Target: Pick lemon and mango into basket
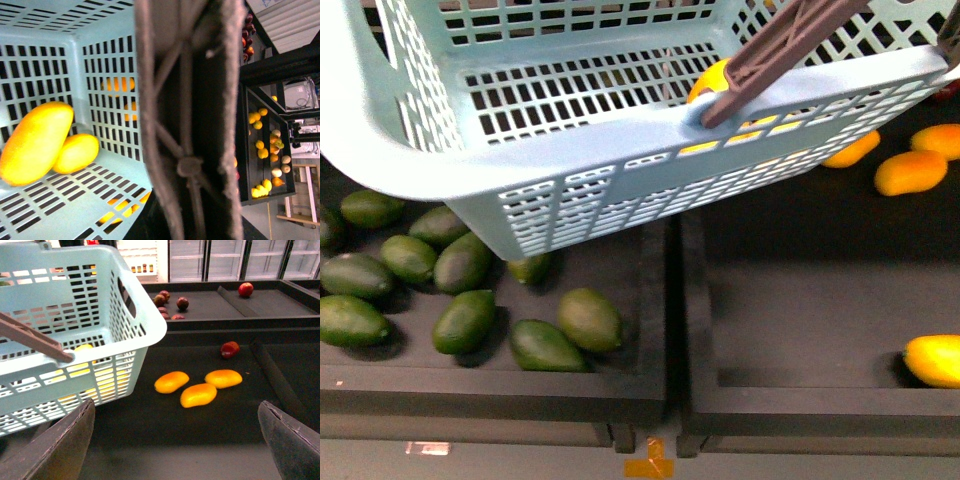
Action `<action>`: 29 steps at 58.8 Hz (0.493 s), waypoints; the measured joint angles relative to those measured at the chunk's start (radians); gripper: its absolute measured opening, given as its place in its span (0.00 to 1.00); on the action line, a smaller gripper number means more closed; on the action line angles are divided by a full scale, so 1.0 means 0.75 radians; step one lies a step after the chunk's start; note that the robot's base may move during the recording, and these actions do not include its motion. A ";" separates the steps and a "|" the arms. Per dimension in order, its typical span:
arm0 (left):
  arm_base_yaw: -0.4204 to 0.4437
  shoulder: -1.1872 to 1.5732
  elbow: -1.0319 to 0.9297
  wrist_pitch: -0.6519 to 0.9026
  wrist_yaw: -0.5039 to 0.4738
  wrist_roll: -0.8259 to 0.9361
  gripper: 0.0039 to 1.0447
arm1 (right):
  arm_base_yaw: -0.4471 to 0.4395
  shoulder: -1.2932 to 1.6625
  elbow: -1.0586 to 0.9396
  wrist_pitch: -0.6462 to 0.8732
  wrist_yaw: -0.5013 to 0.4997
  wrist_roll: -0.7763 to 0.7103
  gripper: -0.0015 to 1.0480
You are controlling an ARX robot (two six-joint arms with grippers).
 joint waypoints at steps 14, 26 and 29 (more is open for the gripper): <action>0.010 0.000 0.000 0.000 -0.009 0.005 0.04 | 0.001 0.001 0.000 -0.001 0.001 -0.001 0.92; 0.009 0.000 0.000 0.000 0.010 0.000 0.04 | 0.000 0.002 0.000 -0.002 -0.002 -0.001 0.92; 0.009 0.000 0.000 0.000 0.007 0.000 0.04 | 0.000 0.000 0.000 -0.001 -0.001 -0.001 0.92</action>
